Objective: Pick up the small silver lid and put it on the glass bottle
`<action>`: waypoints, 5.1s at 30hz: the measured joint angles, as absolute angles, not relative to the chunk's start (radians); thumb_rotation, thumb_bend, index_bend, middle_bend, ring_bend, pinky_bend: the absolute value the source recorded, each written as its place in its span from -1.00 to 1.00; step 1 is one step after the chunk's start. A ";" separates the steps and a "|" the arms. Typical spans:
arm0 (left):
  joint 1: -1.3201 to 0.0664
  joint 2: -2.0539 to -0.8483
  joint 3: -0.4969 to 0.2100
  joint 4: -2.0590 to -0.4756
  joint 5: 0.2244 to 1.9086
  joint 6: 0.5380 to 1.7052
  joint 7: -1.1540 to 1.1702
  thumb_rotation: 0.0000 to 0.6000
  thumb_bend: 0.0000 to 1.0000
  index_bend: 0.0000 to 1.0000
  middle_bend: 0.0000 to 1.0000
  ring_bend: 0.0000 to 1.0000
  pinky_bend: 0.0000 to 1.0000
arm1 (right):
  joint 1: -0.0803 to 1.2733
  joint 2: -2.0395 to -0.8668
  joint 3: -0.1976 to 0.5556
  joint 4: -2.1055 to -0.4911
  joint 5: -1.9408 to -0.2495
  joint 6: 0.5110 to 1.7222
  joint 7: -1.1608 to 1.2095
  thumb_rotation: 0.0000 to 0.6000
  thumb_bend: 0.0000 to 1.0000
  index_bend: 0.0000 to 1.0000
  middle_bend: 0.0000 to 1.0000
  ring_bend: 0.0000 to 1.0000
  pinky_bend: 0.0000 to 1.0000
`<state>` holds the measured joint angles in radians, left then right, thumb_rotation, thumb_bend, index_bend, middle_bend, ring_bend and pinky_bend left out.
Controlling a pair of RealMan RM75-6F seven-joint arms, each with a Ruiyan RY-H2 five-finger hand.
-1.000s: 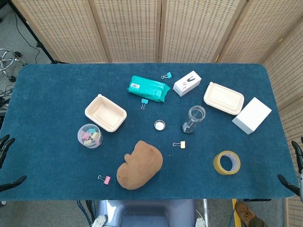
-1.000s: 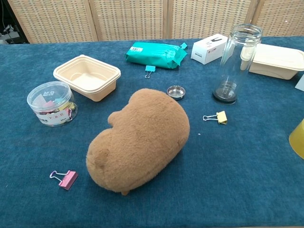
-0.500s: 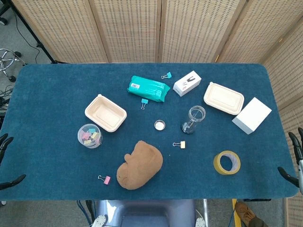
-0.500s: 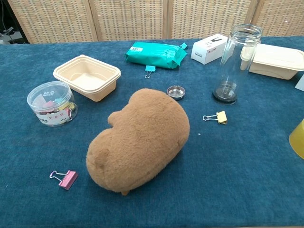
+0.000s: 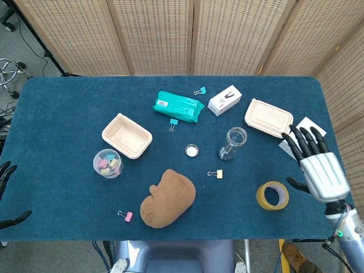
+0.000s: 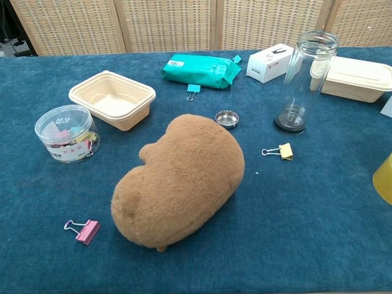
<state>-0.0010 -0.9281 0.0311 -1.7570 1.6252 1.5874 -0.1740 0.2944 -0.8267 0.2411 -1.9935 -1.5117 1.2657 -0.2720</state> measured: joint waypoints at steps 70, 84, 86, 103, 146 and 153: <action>-0.038 -0.868 -0.003 -1.732 1.534 1.504 -0.353 1.00 -1.00 -1.00 -1.00 -1.00 -1.00 | 1.068 -1.904 0.309 -0.914 -0.771 0.785 -0.416 1.00 -0.44 -0.03 -1.00 -1.00 -1.00; -0.035 -0.864 -0.002 -1.726 1.539 1.507 -0.370 1.00 -1.00 -1.00 -1.00 -1.00 -1.00 | 1.057 -1.918 0.322 -0.886 -0.772 0.764 -0.428 1.00 -0.36 0.05 -1.00 -1.00 -1.00; -0.034 -0.864 -0.003 -1.725 1.536 1.508 -0.371 1.00 -1.00 -1.00 -1.00 -1.00 -1.00 | 1.056 -1.920 0.324 -0.882 -0.773 0.762 -0.426 1.00 -0.31 0.07 -1.00 -1.00 -1.00; -0.034 -0.864 -0.006 -1.726 1.534 1.508 -0.376 1.00 -1.00 -1.00 -1.00 -1.00 -1.00 | 1.046 -1.932 0.333 -0.854 -0.794 0.732 -0.400 1.00 0.05 0.18 -1.00 -1.00 -1.00; -0.035 -0.873 0.006 -1.736 1.573 1.517 -0.342 1.00 -1.00 -1.00 -1.00 -1.00 -1.00 | 0.952 -1.339 0.481 -1.735 -0.771 1.069 -0.602 1.00 0.24 0.30 -1.00 -1.00 -1.00; -0.035 -0.871 0.006 -1.738 1.579 1.523 -0.346 1.00 -1.00 -1.00 -1.00 -1.00 -1.00 | 0.867 -1.213 0.417 -1.817 -0.807 1.098 -0.585 1.00 0.24 0.31 -1.00 -1.00 -1.00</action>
<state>-0.0349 -0.8714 0.0062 -1.7383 1.5791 1.5225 -0.3455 0.8669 -1.2132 0.4173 -1.8166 -0.8069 1.0975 -0.5846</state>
